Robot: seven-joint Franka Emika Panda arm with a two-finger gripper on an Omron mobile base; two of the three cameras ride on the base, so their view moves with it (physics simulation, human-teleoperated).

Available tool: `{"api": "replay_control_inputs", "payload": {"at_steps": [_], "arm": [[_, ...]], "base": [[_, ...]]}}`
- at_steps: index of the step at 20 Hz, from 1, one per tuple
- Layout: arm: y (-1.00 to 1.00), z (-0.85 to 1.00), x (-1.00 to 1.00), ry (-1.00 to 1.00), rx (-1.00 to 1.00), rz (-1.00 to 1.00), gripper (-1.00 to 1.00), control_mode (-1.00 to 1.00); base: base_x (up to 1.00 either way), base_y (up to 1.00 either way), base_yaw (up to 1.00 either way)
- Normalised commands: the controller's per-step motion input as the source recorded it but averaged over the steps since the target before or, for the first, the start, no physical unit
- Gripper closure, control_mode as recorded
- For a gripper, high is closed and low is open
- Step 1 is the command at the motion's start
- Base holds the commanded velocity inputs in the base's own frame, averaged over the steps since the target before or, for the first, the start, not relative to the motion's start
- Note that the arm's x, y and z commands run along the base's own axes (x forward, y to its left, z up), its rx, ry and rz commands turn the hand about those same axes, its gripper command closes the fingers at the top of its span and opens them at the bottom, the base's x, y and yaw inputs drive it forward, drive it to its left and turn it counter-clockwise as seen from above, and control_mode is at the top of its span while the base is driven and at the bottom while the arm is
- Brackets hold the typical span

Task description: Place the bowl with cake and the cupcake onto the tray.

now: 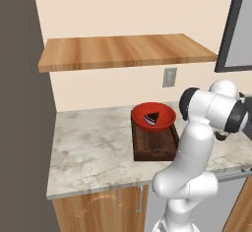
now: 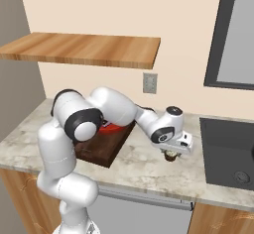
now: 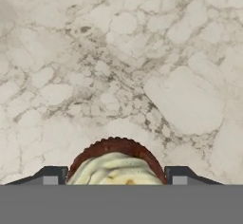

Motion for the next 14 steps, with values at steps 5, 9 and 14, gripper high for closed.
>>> {"api": "replay_control_inputs", "payload": {"at_steps": [5,9,14], "arm": [[0.04,0.59,-0.14,0.0,0.0,0.0,1.0,-1.0],[0.27,0.49,-0.28,0.03,-0.02,0.0,1.0,-1.0],[0.48,0.41,-0.33,0.05,-0.05,0.0,1.0,-1.0]], "base": [[0.0,0.0,0.0],[0.0,0.0,0.0],[0.0,0.0,0.0]]}}
